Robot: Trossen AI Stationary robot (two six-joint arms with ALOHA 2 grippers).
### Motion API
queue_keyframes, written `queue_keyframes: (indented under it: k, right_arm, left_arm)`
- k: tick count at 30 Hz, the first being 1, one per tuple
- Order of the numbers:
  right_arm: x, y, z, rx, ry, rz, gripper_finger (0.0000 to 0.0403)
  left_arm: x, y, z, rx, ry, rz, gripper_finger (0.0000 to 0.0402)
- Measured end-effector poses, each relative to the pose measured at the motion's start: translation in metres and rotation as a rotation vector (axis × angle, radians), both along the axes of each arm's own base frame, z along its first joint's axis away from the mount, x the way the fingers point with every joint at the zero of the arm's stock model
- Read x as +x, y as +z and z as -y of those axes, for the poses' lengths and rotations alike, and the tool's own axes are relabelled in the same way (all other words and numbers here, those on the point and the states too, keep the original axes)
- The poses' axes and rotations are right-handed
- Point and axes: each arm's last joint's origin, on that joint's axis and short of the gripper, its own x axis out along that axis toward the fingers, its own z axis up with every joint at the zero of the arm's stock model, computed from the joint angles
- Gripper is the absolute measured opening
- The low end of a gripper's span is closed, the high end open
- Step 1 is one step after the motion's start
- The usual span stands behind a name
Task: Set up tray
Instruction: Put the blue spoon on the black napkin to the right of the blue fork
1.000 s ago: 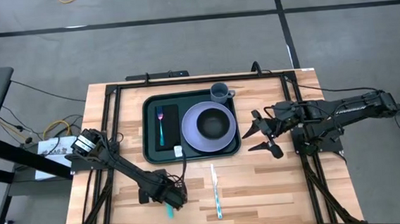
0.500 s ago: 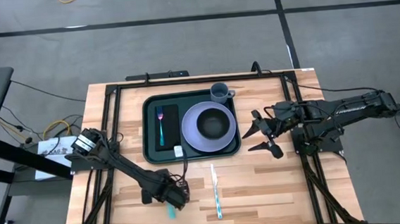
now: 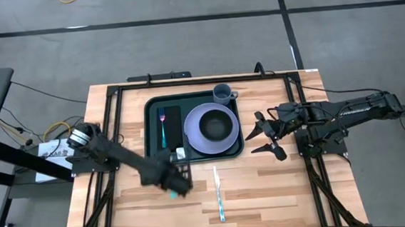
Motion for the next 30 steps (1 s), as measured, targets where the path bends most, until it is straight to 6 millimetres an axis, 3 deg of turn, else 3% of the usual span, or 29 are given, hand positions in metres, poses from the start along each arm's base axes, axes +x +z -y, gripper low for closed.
queue_keyframes:
  k: [7,11,16,24,30]
  right_arm:
    - [0.000,0.000,0.001,0.014,-0.039,-0.010,0.0230]
    - [0.000,-0.001,0.001,0.022,-0.049,-0.015,0.0230]
    - [0.001,-0.001,0.002,0.052,-0.096,-0.027,0.0230]
    - [0.001,-0.001,0.003,0.084,-0.171,-0.040,0.0230]
    - [0.001,-0.001,0.004,0.095,-0.205,-0.043,0.0230]
  left_arm:
    - [-0.008,0.002,-0.084,0.062,-0.010,0.073,0.0026]
    - [-0.021,-0.009,-0.131,0.030,-0.034,0.075,0.0026]
    - [-0.029,-0.021,-0.176,0.007,-0.055,0.052,0.0026]
    - [-0.031,-0.037,-0.221,0.018,-0.058,0.156,0.0026]
    - [-0.042,-0.051,-0.229,-0.011,-0.061,0.134,0.0026]
